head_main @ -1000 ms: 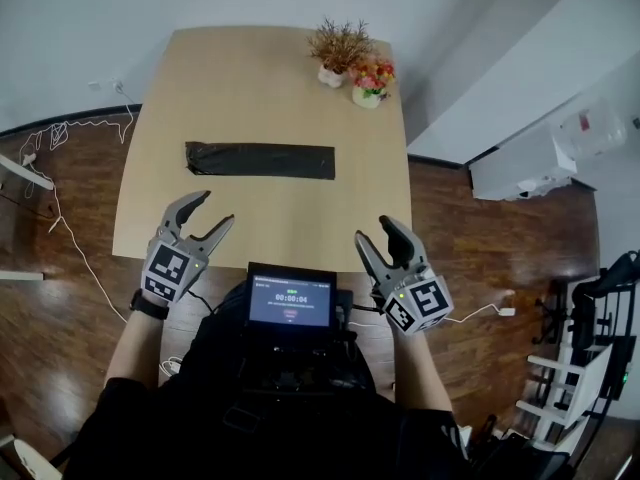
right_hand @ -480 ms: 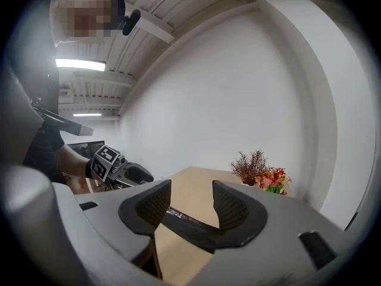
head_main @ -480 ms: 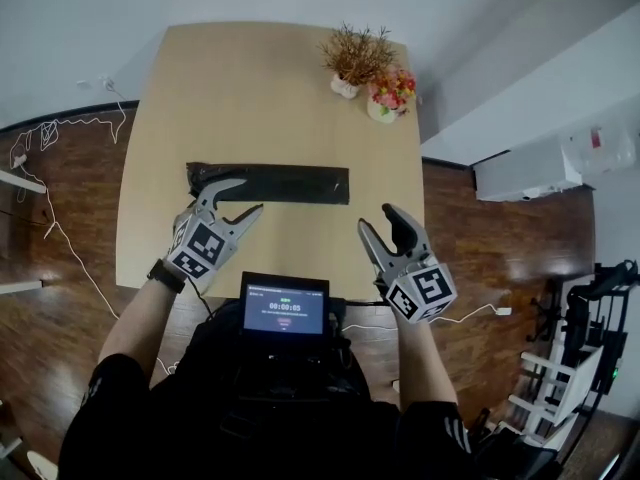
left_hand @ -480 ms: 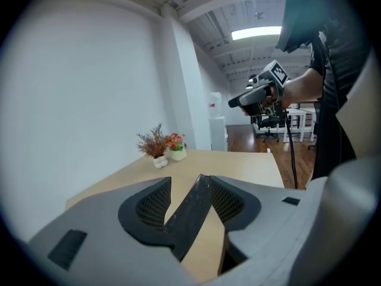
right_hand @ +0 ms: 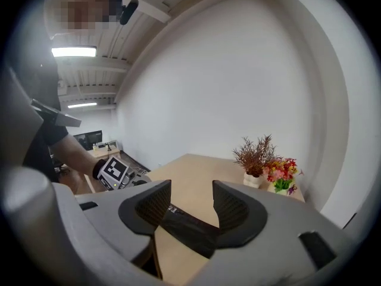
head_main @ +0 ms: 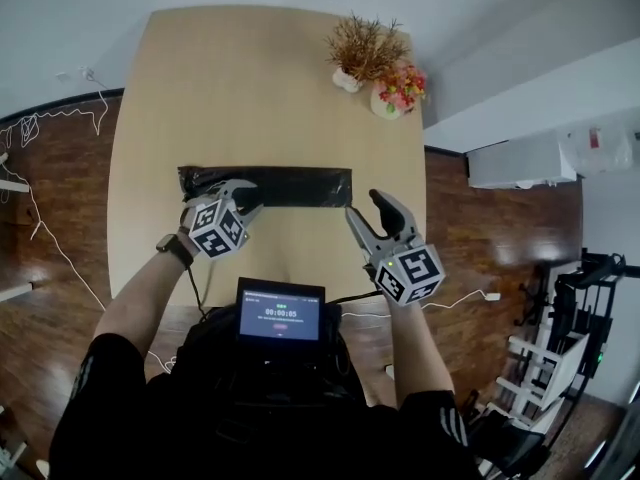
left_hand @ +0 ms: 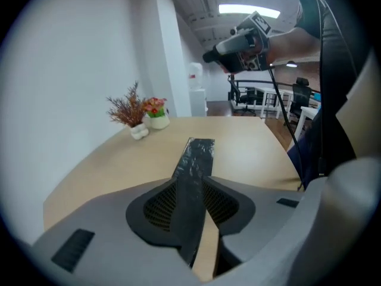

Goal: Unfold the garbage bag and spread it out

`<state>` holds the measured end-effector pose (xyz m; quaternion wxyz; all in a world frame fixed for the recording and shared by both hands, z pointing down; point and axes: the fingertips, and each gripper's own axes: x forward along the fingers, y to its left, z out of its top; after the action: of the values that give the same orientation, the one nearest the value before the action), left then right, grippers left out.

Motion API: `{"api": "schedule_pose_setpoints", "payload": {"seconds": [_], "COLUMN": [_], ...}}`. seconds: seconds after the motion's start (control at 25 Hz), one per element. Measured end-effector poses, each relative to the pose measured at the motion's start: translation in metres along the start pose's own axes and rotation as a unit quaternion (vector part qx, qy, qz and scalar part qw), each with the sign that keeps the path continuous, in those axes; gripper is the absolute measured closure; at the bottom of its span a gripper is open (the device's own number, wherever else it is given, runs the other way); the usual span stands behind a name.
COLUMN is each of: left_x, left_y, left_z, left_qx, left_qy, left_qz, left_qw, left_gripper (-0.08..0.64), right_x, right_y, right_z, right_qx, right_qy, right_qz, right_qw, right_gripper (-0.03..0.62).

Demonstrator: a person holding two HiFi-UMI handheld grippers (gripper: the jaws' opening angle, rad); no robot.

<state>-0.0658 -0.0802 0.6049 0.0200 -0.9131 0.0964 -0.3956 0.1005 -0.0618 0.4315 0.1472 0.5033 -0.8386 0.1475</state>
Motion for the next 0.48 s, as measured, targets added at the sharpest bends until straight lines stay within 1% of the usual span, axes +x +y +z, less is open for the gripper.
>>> {"api": "schedule_pose_setpoints", "payload": {"seconds": [0.16, 0.32, 0.48], "left_x": [0.027, 0.053, 0.076], "left_y": [-0.002, -0.007, -0.006], "left_z": [-0.018, -0.035, -0.047], "left_qx": [-0.007, -0.021, -0.028], "left_qy": [0.03, 0.06, 0.086], "left_qz": [-0.024, -0.041, -0.054], "left_qw": [0.9992, 0.9971, 0.9945], "left_gripper": [0.439, 0.44, 0.444], "right_x": [0.023, 0.042, 0.06], "right_y": [0.002, 0.001, -0.009], "right_z": [-0.02, -0.052, -0.074], "right_qx": [-0.006, 0.007, 0.029], "right_qy": [0.031, 0.06, 0.078], "right_qz": [0.012, 0.031, 0.04], "right_qw": [0.999, 0.998, 0.996], "right_gripper": [0.365, 0.365, 0.365]}}
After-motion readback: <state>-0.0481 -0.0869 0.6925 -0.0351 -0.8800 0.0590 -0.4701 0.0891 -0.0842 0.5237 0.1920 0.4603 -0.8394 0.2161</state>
